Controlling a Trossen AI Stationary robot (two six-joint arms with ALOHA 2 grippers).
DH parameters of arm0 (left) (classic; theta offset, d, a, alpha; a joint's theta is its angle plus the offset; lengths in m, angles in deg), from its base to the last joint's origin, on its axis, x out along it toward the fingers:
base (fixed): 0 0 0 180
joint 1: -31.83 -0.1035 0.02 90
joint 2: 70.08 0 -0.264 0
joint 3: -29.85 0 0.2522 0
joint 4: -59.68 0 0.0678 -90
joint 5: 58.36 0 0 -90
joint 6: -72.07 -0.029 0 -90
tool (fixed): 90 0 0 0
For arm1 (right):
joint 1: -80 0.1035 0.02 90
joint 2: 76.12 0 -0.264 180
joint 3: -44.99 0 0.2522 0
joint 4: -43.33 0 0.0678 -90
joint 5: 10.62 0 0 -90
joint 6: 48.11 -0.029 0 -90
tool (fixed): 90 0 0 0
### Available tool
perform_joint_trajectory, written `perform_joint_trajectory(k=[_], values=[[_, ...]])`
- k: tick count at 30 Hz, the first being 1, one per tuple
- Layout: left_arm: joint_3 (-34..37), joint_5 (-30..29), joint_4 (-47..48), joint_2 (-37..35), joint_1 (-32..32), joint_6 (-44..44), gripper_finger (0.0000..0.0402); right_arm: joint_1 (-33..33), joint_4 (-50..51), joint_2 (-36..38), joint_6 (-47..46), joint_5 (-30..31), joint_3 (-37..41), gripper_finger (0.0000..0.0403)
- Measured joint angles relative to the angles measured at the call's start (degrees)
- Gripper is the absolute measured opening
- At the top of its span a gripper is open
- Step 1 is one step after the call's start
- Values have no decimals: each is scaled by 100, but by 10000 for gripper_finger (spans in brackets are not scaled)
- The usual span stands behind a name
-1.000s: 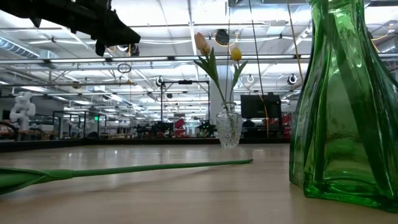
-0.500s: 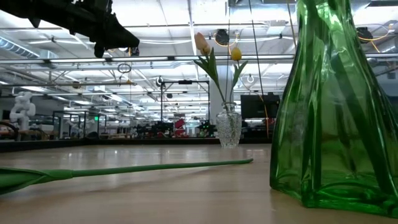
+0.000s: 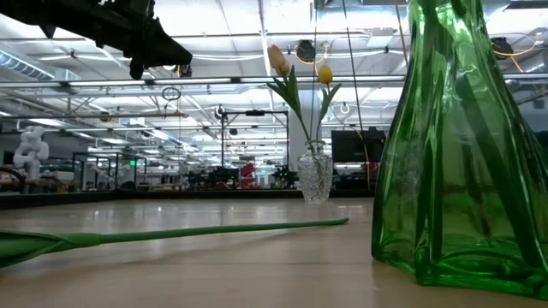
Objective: Sort flowers into vase by color
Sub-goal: Put the black tulip into the green flower vase, then put the yellow tulip into the transparent flower vase
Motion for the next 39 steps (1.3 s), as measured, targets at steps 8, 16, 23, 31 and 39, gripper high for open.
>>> perform_joint_trajectory(k=[8, 16, 23, 31, 39], values=[[0, 0, -1, -1, -2, 1, 54, 90, -40, 225, -1, -306, 0, 56], [0, 0, -2, 0, -2, 0, 54, 220, 83, 266, 23, -450, 0, 79], [0, 0, -4, 0, -2, 0, 54, 463, 72, 392, -40, -440, 0, 79], [0, -2, -46, -2, -2, 2, 54, 421, 1264, 627, -1591, -1264, 0, 79], [0, -1, -40, -1, -1, 1, 54, 222, 2578, 749, -3888, -2968, 0, 79]])
